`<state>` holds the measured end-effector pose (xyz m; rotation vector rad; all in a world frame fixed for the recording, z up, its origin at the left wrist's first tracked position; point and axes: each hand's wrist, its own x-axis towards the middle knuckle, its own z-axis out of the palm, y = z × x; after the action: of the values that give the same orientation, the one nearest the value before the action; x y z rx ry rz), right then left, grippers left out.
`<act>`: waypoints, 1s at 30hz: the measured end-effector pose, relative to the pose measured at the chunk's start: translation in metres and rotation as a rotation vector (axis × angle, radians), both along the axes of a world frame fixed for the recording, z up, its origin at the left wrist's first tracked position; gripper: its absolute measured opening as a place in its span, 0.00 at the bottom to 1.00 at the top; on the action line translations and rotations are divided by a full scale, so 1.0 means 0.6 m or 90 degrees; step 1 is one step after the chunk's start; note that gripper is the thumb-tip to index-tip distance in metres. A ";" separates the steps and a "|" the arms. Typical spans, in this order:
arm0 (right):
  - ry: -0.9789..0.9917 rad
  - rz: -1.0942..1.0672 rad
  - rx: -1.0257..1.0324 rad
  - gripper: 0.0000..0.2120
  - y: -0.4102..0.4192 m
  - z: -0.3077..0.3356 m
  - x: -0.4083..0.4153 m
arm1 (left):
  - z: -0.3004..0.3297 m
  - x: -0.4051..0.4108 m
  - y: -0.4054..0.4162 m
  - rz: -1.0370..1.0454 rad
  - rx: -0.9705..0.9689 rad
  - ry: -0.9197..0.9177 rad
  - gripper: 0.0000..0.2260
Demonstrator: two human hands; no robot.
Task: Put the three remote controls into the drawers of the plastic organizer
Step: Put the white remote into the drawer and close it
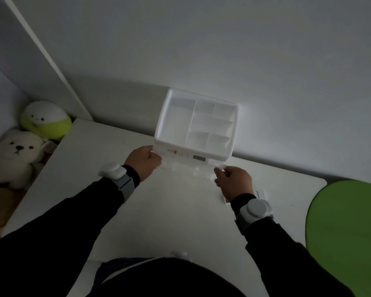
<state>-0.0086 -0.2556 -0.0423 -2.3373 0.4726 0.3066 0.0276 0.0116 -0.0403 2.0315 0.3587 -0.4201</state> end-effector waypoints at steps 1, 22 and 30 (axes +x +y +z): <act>0.000 -0.004 0.000 0.17 0.001 0.004 0.003 | -0.001 0.003 0.000 -0.001 0.006 0.000 0.10; 0.068 -0.083 0.116 0.36 0.006 -0.059 0.021 | -0.038 0.029 -0.014 0.036 0.001 0.089 0.38; 0.102 -0.082 0.219 0.22 0.023 -0.059 -0.007 | -0.063 0.013 -0.021 -0.007 -0.037 0.120 0.33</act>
<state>-0.0129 -0.2415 -0.0777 -1.9484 0.5952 0.4750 0.0356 -0.0007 -0.0784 1.9429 0.4463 -0.6245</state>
